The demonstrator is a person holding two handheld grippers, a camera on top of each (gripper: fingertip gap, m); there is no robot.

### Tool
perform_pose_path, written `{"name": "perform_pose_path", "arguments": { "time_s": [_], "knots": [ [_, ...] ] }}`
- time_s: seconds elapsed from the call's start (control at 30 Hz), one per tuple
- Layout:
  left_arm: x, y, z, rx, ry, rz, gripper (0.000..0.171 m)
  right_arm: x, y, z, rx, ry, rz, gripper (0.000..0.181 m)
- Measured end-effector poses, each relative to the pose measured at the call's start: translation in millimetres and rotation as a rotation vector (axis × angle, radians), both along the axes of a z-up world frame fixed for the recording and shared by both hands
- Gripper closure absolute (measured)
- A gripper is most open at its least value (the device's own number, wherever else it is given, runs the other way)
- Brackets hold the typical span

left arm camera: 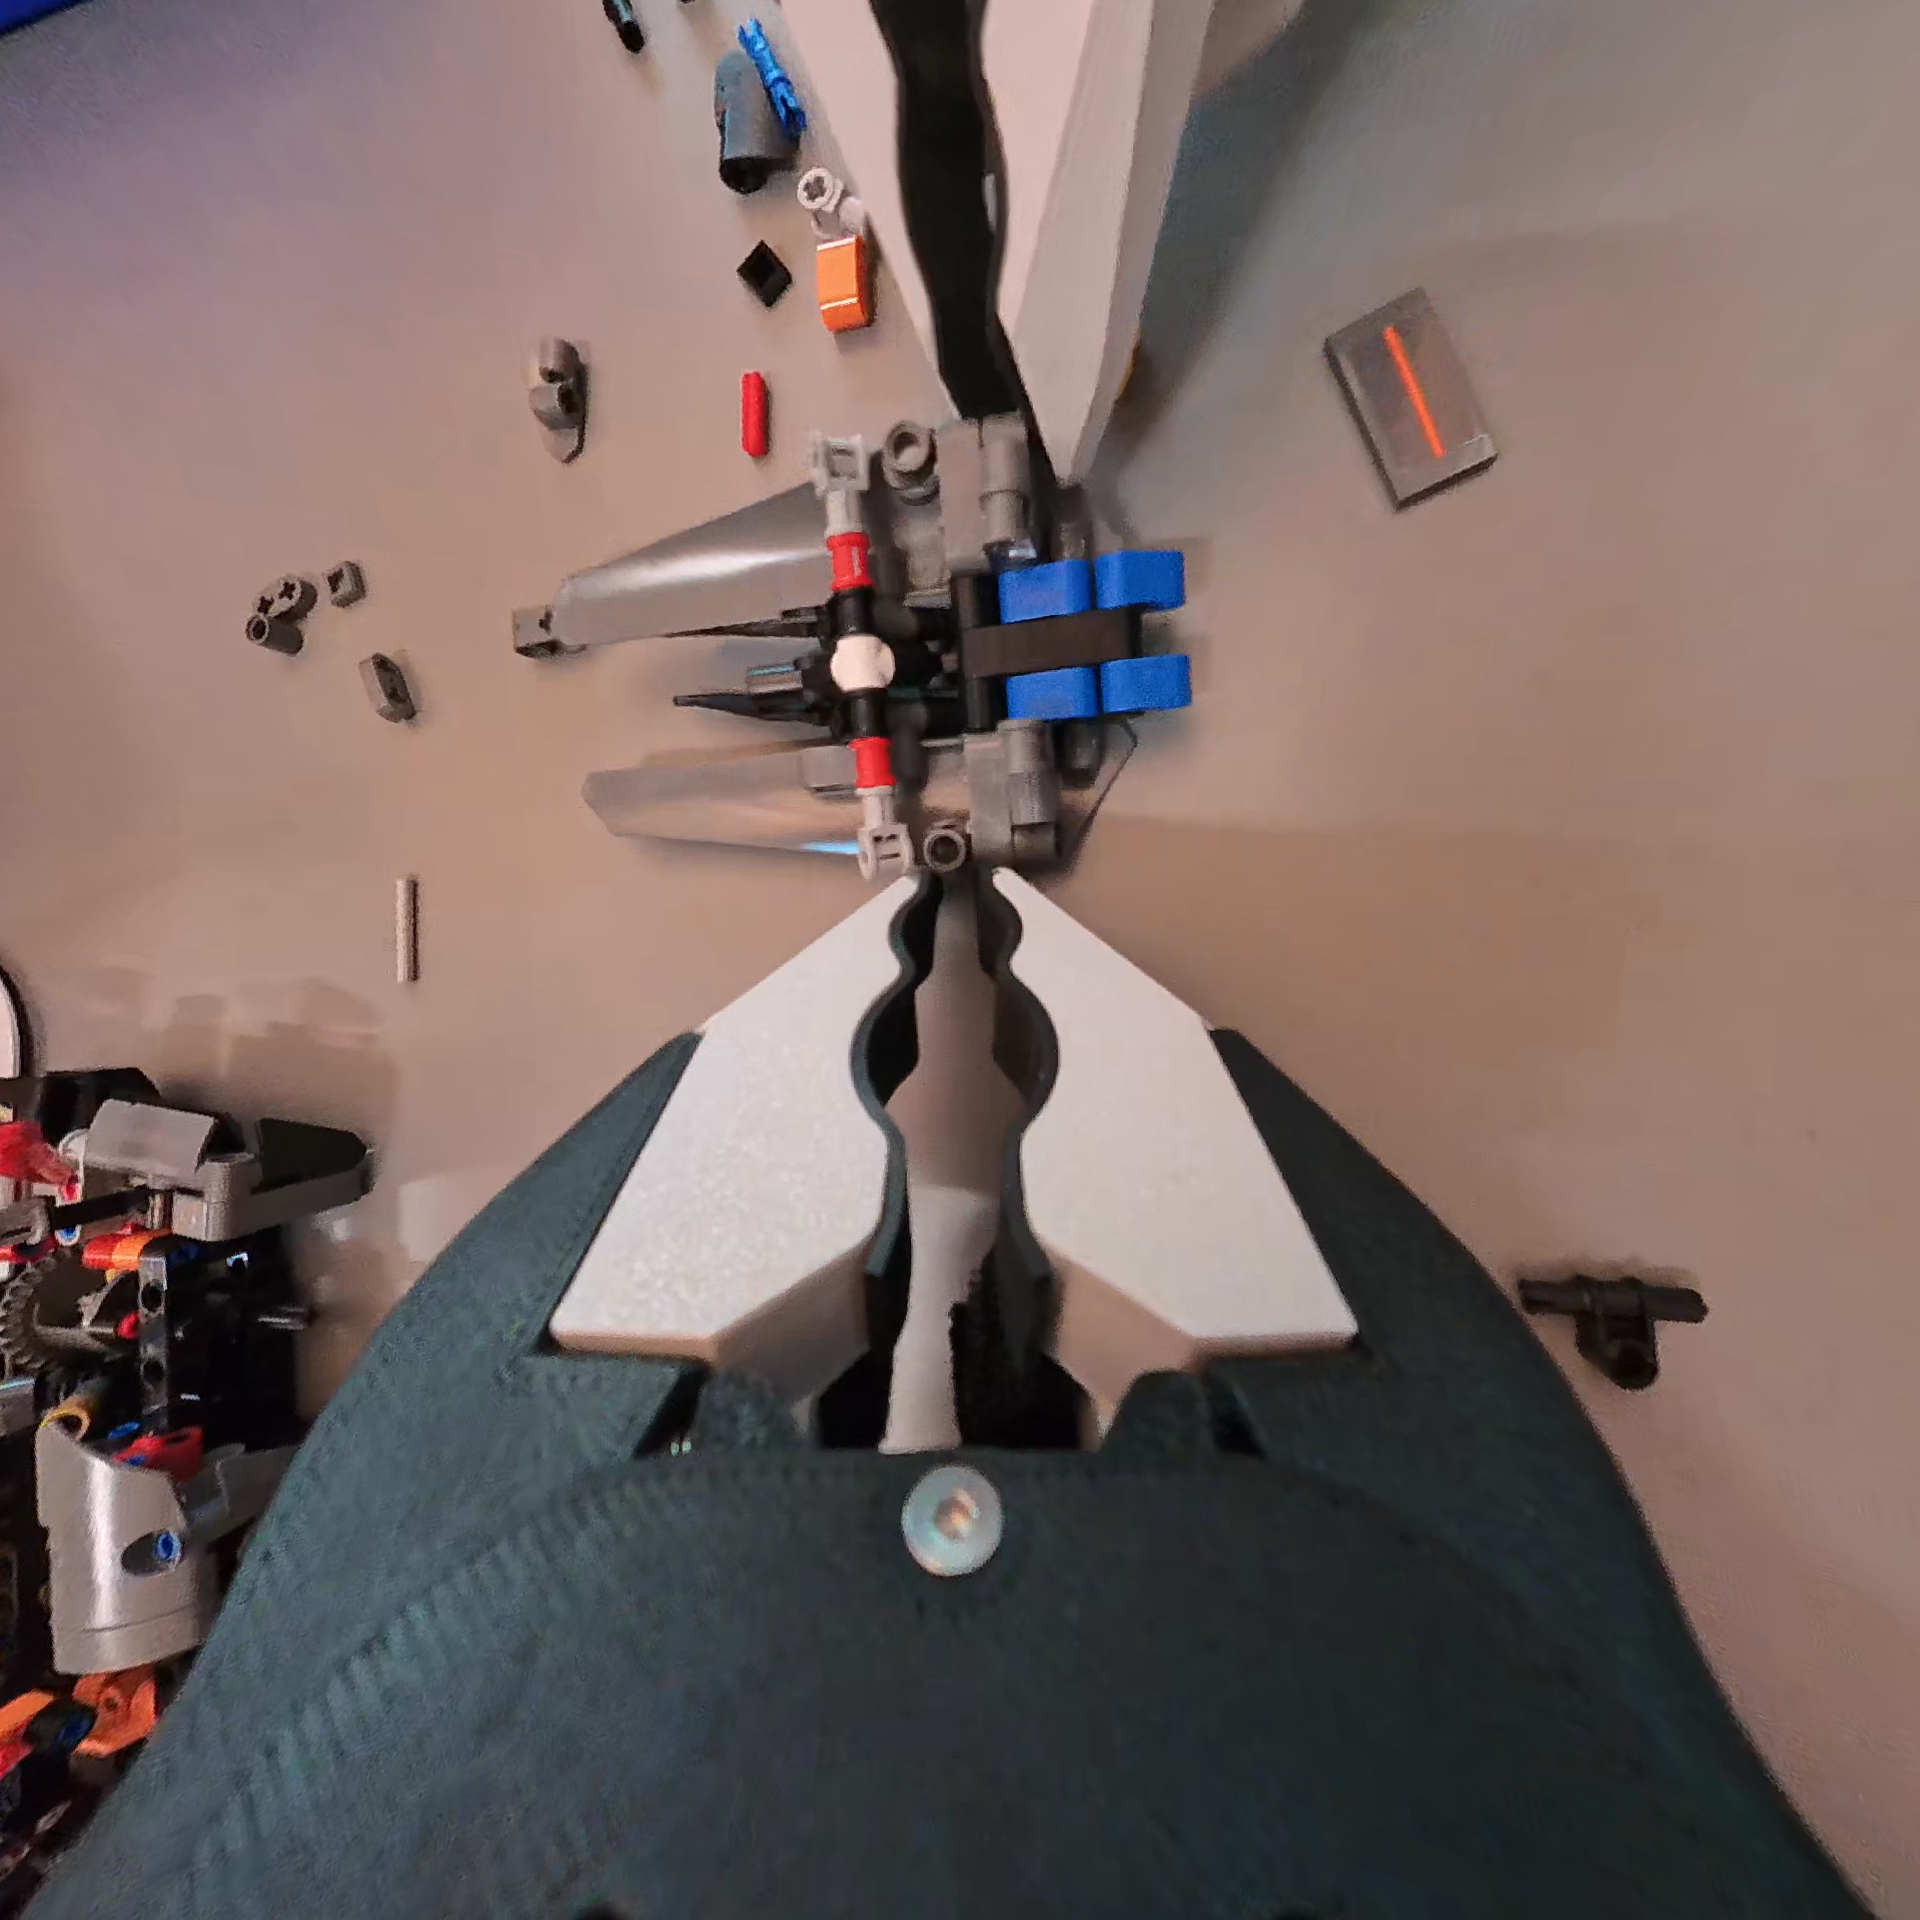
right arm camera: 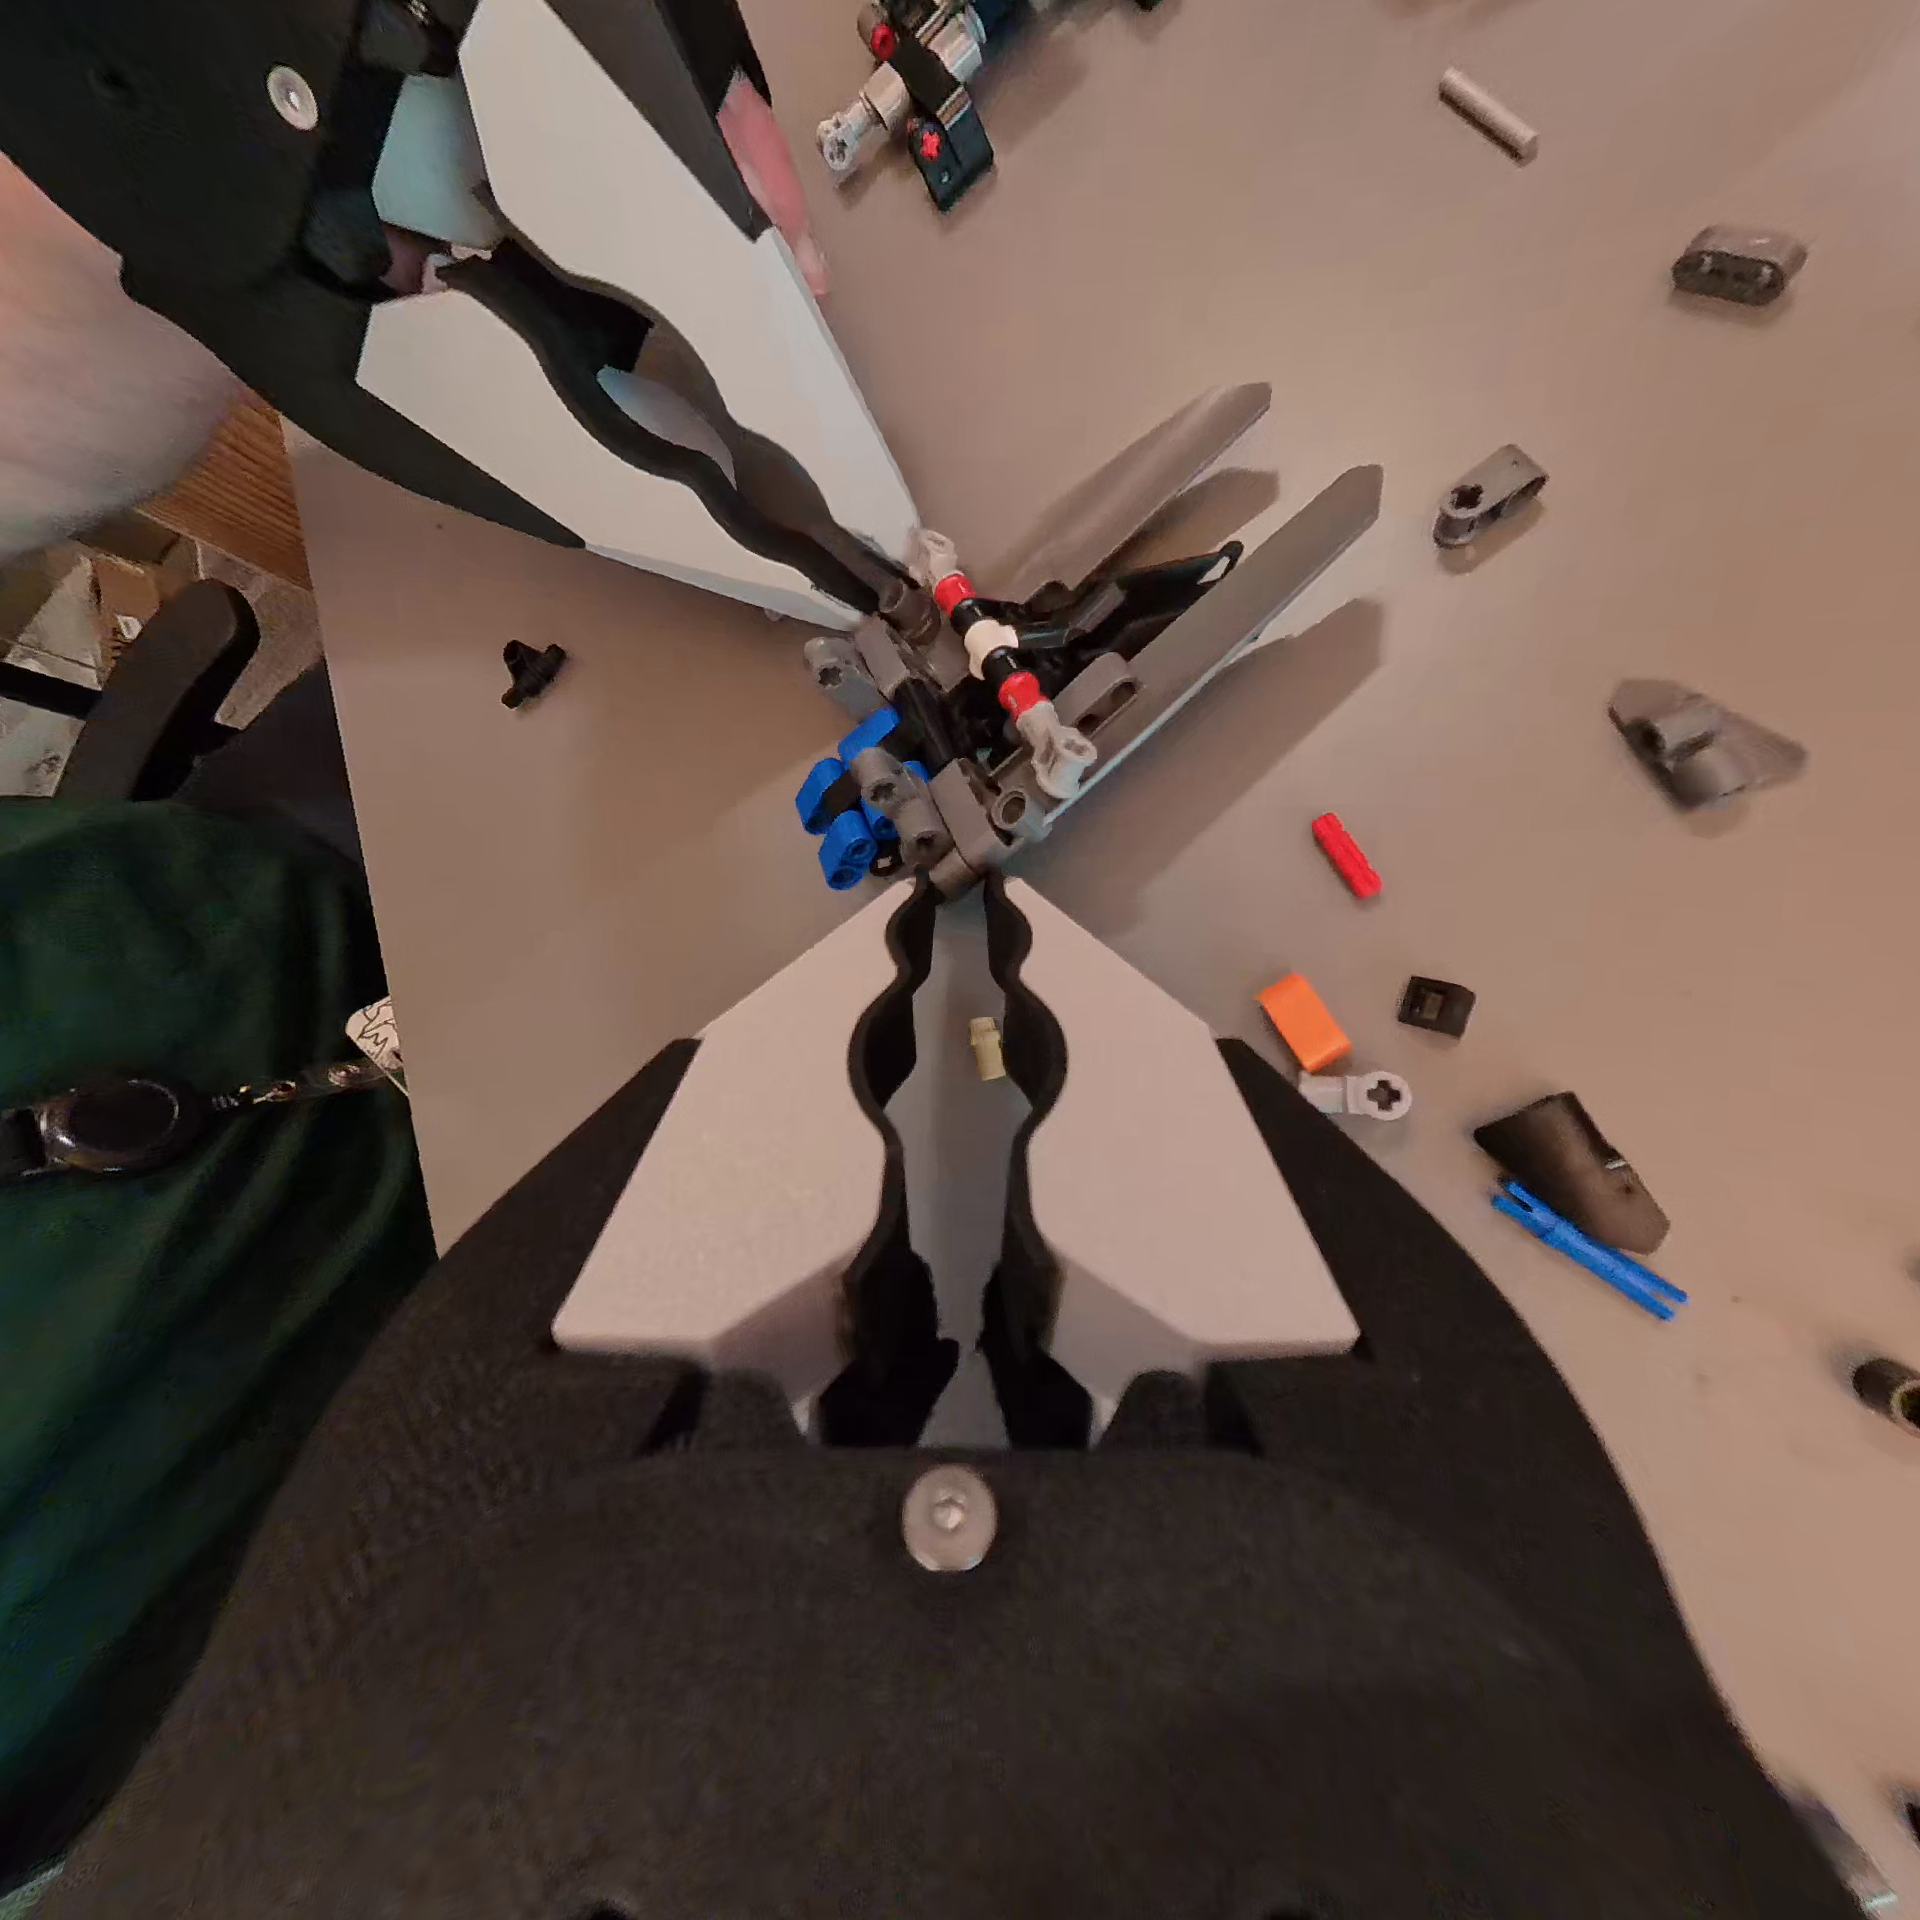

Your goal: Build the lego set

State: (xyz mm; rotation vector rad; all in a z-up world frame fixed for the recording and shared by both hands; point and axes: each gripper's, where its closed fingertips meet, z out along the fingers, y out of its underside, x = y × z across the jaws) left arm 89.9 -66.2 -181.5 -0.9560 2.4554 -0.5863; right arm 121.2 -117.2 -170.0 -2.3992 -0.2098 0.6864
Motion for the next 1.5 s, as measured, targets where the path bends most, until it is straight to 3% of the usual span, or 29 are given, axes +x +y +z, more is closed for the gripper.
{"name": "perform_pose_path", "arguments": {
  "time_s": [0.33, 0.73, 0.97, 1.27, 1.37, 1.5],
  "knots": [
    [5, 14, 0, 0.050, -0.006, 0.027, 0.166, -3, 5, -9, -0.037, -0.079, 0.003, 0.173],
    [7, 37, 7, 0.039, -0.033, 0.081, 0.161, -10, 7, -5, -0.006, -0.032, 0.012, 0.170],
    [-25, 53, 12, -0.004, 0.013, 0.122, 0.153, 1, 3, 9, 0.117, -0.029, 0.007, 0.169],
    [-72, 41, 4, -0.076, 0.117, 0.034, 0.135, 10, 6, 30, 0.284, -0.001, -0.002, 0.169],
    [-69, 37, -1, -0.086, 0.121, 0.034, 0.141, 9, 8, 31, 0.302, -0.018, 0.002, 0.169],
    [-66, 31, -3, -0.086, 0.111, 0.019, 0.164, 11, 7, 28, 0.300, -0.015, -0.003, 0.169]
  ]
}}
